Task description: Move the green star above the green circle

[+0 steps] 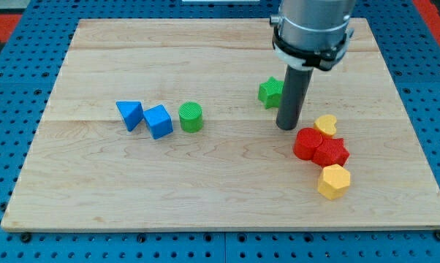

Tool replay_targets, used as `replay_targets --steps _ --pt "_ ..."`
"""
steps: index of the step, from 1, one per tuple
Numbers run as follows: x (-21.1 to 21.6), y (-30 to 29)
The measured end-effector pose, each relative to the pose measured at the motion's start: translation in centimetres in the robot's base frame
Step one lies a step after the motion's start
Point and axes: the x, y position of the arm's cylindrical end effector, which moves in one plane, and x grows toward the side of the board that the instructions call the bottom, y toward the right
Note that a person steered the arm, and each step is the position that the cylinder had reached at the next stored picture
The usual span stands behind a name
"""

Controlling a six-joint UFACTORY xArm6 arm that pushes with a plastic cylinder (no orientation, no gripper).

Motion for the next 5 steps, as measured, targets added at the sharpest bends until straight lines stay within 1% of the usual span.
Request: replay_targets --steps 1,2,3,4,5 --pt "-4.2 0.4" --pt "-10.3 -7.2" --pt "-15.6 -12.7" --pt "-13.1 -11.9" --pt "-13.9 -9.2"
